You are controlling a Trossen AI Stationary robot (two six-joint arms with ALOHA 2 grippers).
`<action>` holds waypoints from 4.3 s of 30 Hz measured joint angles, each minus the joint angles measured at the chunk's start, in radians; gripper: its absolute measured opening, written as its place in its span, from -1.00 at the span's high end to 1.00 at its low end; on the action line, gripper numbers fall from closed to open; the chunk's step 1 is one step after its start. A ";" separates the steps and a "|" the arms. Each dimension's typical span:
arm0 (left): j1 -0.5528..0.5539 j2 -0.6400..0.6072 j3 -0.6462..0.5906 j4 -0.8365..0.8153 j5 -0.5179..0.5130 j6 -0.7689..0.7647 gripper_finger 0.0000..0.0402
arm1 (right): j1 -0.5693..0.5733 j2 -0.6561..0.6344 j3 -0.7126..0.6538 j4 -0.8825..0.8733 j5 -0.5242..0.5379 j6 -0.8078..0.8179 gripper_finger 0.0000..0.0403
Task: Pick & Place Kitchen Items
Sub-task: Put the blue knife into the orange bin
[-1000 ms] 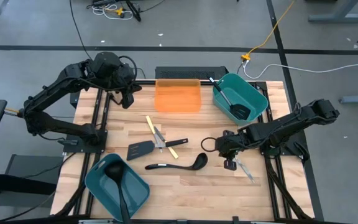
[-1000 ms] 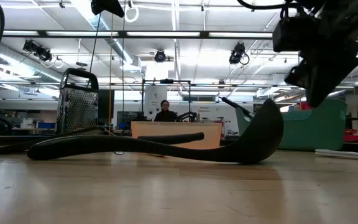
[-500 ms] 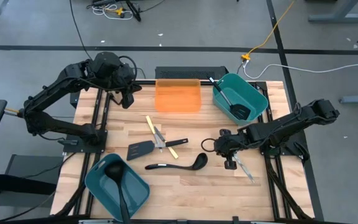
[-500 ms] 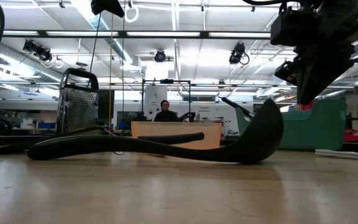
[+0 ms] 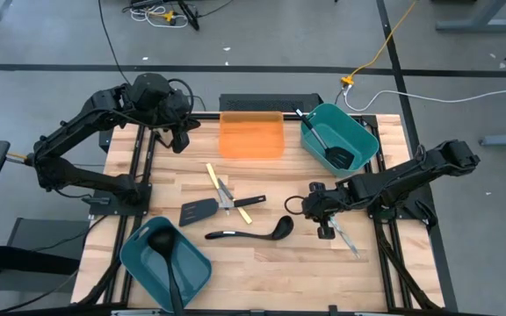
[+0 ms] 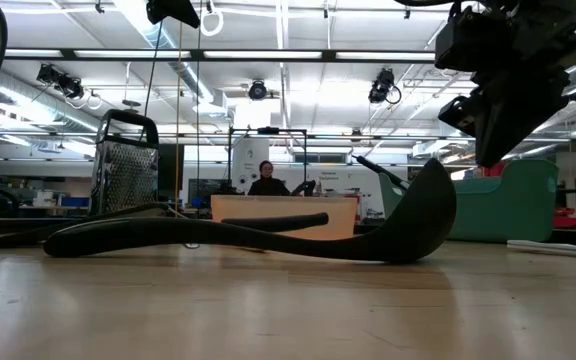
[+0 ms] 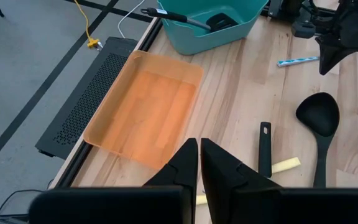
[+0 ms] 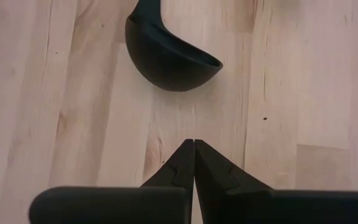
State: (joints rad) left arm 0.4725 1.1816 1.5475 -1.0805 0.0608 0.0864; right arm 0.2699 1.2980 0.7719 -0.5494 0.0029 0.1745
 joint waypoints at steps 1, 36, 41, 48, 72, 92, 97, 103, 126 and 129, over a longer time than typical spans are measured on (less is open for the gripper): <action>0.000 0.000 0.000 0.000 0.000 0.000 0.89 | 0.000 0.000 0.000 0.002 0.000 0.000 0.93; 0.000 0.000 0.000 0.000 0.000 0.000 0.89 | 0.000 0.000 0.000 0.043 0.143 0.076 0.95; 0.000 0.000 0.000 0.000 0.000 0.000 0.89 | 0.000 0.000 0.000 0.043 0.173 0.093 0.95; 0.000 0.000 0.000 0.000 0.000 0.000 0.89 | 0.000 0.000 0.000 0.043 0.174 0.105 0.94; 0.000 0.000 0.000 0.003 0.000 0.000 0.89 | -0.194 -0.158 0.000 -0.155 0.168 0.186 0.93; 0.000 0.000 0.000 0.003 0.000 0.000 0.89 | -0.308 -0.182 0.061 -0.563 0.097 0.341 0.93; 0.000 0.000 0.000 0.003 0.000 0.000 0.89 | -0.307 -0.182 0.110 -0.602 0.083 0.356 0.93; 0.000 0.000 0.000 0.003 0.000 0.000 0.89 | -0.271 -0.196 0.118 -0.631 0.058 0.414 0.93; 0.000 0.000 0.000 0.003 0.000 0.000 0.89 | -0.223 -0.211 0.059 -0.630 -0.009 0.600 0.79; 0.000 0.000 0.000 0.003 0.000 0.000 0.89 | -0.209 -0.190 0.059 -0.602 -0.008 0.608 0.67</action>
State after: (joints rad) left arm 0.4725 1.1816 1.5475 -1.0779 0.0608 0.0864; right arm 0.0607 1.1084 0.8310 -1.1513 -0.0055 0.7827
